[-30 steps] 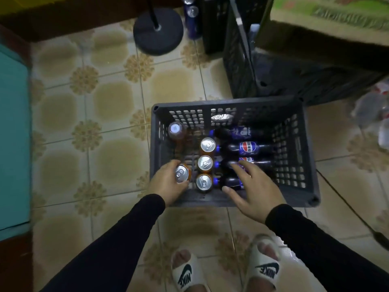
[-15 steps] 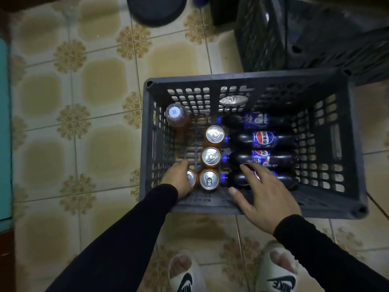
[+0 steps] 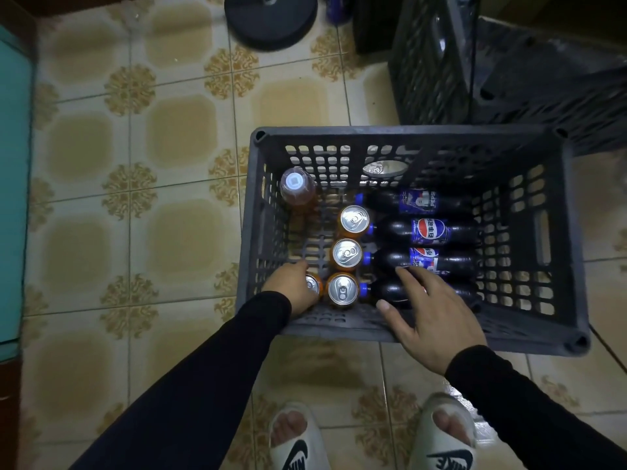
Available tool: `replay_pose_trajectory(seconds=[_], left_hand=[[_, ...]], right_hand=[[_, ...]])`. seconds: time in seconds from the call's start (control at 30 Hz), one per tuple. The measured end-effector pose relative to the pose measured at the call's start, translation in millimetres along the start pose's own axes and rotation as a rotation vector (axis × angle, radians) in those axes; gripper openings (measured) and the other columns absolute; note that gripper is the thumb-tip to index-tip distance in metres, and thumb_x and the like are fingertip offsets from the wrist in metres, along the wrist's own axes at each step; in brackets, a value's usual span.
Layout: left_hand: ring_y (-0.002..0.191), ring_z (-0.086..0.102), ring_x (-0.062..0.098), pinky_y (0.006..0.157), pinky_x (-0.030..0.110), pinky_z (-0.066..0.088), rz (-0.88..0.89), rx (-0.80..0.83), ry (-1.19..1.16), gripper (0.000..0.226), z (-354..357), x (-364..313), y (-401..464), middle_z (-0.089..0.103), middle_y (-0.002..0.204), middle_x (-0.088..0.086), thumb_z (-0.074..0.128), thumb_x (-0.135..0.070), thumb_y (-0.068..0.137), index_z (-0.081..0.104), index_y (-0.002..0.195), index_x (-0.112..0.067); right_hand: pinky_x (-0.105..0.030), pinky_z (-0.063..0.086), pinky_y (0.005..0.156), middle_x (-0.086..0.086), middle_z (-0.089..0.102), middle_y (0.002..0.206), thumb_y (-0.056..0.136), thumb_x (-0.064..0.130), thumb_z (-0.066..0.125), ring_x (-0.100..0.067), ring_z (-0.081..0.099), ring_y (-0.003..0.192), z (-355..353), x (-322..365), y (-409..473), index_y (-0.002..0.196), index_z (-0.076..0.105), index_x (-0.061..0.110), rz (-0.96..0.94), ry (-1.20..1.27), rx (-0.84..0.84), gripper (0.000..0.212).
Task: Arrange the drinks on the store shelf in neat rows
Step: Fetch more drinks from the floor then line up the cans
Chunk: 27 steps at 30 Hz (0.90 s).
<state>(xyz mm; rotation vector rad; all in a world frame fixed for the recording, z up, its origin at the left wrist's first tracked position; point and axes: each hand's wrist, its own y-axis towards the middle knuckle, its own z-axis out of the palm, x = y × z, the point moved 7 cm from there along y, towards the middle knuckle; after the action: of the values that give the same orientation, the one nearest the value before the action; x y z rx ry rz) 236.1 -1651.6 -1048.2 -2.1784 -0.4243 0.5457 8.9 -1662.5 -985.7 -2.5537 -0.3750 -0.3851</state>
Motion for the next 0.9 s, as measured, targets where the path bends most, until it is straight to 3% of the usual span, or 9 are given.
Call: replay_pose_trajectory(seconds=[0.1, 0.23, 0.4, 0.5, 0.7, 0.9], left_hand=[[0.122, 0.056, 0.028, 0.094, 0.033, 0.047, 0.068, -0.067, -0.030, 0.045, -23, -11, -23, 0.058, 0.137, 0.010, 0.062, -0.029, 0.094, 0.052, 0.135, -0.013], [0.116, 0.060, 0.021, 0.091, 0.031, 0.049, 0.183, -0.246, -0.090, 0.045, -80, -36, -82, 0.062, 0.132, 0.004, 0.059, -0.041, 0.097, 0.056, 0.136, -0.017], [0.120, 0.055, 0.015, 0.098, 0.023, 0.039, 0.363, -0.549, -0.081, 0.043, -180, -65, -212, 0.064, 0.130, -0.001, 0.057, -0.040, 0.099, 0.061, 0.133, -0.014], [0.110, 0.062, 0.020, 0.098, 0.029, 0.044, 0.416, -0.756, -0.064, 0.038, -246, -74, -303, 0.071, 0.116, 0.004, 0.057, -0.039, 0.096, 0.068, 0.119, -0.010], [0.116, 0.065, 0.029, 0.105, 0.039, 0.039, 0.442, -0.980, 0.011, 0.052, -354, -79, -465, 0.071, 0.120, 0.011, 0.049, -0.045, 0.093, 0.069, 0.120, -0.005], [0.114, 0.065, 0.028, 0.103, 0.036, 0.040, 0.406, -1.169, 0.021, 0.052, -420, -74, -636, 0.071, 0.118, 0.012, 0.049, -0.045, 0.093, 0.070, 0.117, -0.004]], right_hand=[[-0.041, 0.037, 0.110, -0.009, 0.045, 0.148, 0.086, 0.077, 0.014, -0.027, 0.041, 0.137, -16, 8, -7, 0.146, 0.043, 0.016, -0.004, 0.008, -0.002, 0.090], [-0.041, 0.042, 0.104, -0.011, 0.051, 0.141, 0.088, 0.071, 0.023, -0.029, 0.049, 0.130, -67, 31, -24, 0.143, 0.047, 0.014, -0.033, 0.014, -0.046, 0.083], [-0.041, 0.042, 0.107, -0.007, 0.046, 0.146, 0.086, 0.074, 0.019, -0.024, 0.044, 0.134, -176, 86, -56, 0.147, 0.042, 0.016, -0.091, -0.010, -0.118, 0.087], [-0.042, 0.043, 0.108, -0.009, 0.048, 0.145, 0.087, 0.073, 0.021, -0.025, 0.045, 0.133, -258, 128, -86, 0.147, 0.043, 0.015, -0.138, -0.020, -0.206, 0.085], [-0.041, 0.046, 0.102, -0.012, 0.054, 0.138, 0.091, 0.065, 0.032, -0.027, 0.052, 0.126, -411, 223, -164, 0.142, 0.048, 0.012, -0.261, -0.005, -0.415, 0.076], [-0.041, 0.046, 0.102, -0.014, 0.054, 0.137, 0.095, 0.060, 0.037, -0.028, 0.053, 0.124, -530, 329, -263, 0.141, 0.047, 0.008, -0.504, 0.016, -0.556, 0.071]])
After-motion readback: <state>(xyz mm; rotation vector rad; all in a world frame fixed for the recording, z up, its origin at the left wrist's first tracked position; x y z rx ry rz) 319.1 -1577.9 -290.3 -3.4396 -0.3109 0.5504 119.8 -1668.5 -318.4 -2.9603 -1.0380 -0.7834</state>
